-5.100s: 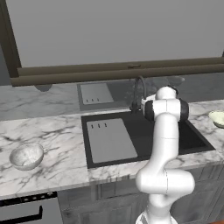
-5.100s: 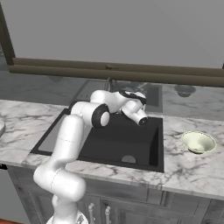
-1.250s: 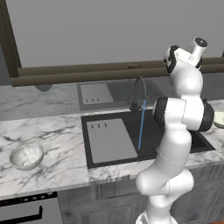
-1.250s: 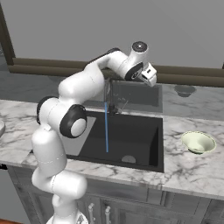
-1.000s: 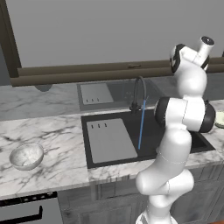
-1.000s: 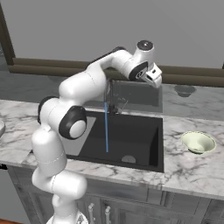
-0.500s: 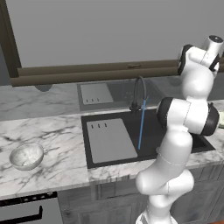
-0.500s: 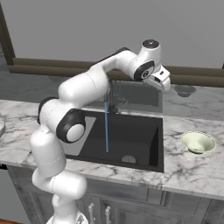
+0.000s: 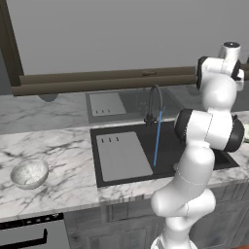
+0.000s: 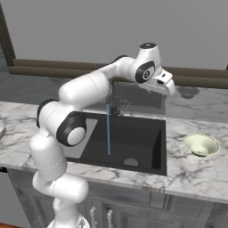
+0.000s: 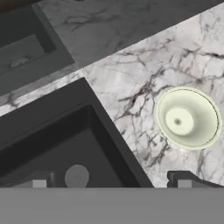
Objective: Rinse each bowl for a few seconds and place them down in the sink or on the counter.
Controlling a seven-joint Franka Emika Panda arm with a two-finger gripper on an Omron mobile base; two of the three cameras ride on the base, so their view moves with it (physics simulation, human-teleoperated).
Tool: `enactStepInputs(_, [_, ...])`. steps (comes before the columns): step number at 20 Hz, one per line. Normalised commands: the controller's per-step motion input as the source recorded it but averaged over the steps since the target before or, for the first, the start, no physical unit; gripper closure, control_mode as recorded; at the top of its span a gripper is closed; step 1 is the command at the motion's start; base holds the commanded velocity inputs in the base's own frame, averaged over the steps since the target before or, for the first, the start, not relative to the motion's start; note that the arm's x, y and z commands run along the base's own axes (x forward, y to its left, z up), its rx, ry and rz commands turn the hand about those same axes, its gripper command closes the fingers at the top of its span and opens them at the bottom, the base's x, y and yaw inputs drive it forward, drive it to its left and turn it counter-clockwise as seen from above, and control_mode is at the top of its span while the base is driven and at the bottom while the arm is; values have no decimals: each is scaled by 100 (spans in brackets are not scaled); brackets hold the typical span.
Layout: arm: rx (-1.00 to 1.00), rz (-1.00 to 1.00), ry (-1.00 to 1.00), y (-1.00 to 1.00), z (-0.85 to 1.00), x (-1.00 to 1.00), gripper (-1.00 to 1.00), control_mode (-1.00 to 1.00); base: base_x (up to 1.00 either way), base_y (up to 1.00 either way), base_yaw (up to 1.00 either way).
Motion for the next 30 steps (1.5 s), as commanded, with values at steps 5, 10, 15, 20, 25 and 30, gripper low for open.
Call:
enactStepInputs(5, [-11, 0, 15, -16, -28, -19, -100, -100, 0, 0, 0])
enactStepInputs(10, [-9, 1, 11, -23, -23, -16, -100, -100, 0, 0, 0])
enactStepInputs(15, [-5, 1, 9, -23, -14, -14, -100, -100, 0, 0, 0])
enactStepInputs(20, [-2, 0, 10, -18, -6, -10, -100, -100, 0, 0, 0])
enactStepInputs(25, [0, 0, 6, -16, 0, -7, -100, -100, 0, 0, 0])
enactStepInputs(30, [0, 0, 5, -11, -2, -15, -100, -100, 0, 0, 0])
